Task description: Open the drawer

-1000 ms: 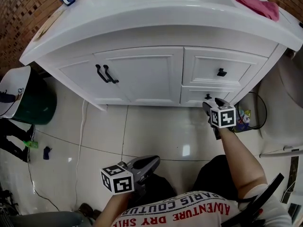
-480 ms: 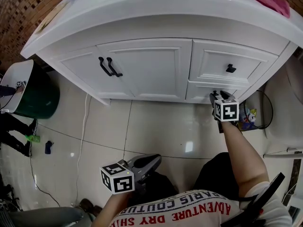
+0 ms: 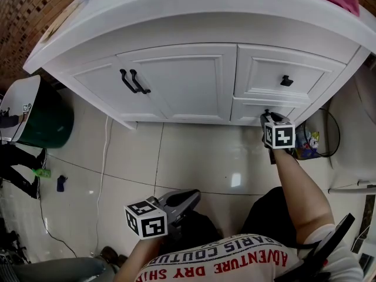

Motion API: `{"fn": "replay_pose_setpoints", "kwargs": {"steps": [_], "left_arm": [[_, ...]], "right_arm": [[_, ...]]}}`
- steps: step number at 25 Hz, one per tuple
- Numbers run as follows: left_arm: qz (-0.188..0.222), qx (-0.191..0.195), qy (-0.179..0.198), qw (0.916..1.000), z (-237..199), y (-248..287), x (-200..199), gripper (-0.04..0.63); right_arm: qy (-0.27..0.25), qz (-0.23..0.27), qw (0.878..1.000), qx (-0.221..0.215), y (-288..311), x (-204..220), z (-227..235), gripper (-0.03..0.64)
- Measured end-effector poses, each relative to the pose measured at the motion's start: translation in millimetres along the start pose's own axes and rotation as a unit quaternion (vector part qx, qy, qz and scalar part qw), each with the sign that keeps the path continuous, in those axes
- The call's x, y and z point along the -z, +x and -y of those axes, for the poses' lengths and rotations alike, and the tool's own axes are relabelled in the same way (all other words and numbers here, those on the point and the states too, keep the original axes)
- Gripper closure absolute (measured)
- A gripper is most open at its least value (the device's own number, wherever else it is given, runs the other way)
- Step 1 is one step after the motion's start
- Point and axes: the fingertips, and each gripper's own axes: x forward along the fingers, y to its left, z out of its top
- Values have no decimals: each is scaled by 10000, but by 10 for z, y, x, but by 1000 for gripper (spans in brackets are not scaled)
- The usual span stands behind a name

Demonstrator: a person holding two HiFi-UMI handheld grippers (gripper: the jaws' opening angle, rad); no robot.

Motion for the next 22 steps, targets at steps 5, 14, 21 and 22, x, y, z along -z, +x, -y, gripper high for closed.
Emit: {"fn": "replay_pose_setpoints", "kwargs": {"steps": [5, 14, 21, 22], "left_arm": [[-117, 46, 49, 9999, 7, 66, 29, 611], [-205, 103, 81, 9997, 43, 116, 54, 611], [-208, 153, 93, 9996, 82, 129, 63, 611], [-215, 164, 103, 9996, 92, 131, 66, 611]], "right_arm": [[31, -20, 10000, -24, 9, 1, -3, 457], [84, -5, 10000, -25, -2, 8, -4, 464], [60, -36, 10000, -45, -26, 26, -7, 469], [71, -38, 10000, -44, -29, 27, -7, 471]]}}
